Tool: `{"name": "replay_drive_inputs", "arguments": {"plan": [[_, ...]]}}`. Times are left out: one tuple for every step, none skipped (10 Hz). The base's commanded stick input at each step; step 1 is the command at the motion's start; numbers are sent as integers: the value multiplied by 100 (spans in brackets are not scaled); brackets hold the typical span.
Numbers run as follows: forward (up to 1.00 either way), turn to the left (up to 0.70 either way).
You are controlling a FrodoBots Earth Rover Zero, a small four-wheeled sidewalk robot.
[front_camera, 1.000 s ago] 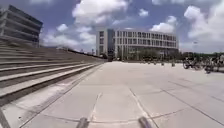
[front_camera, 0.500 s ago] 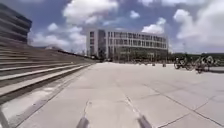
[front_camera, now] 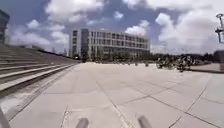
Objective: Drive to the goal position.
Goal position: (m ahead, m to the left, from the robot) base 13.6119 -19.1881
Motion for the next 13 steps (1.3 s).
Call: {"name": "replay_drive_inputs", "arguments": {"plan": [[50, 0], [50, 0], [50, 0], [50, 0], [50, 0], [50, 0], [50, 0], [50, 0], [50, 0], [50, 0], [50, 0], [50, 0], [50, 0]]}}
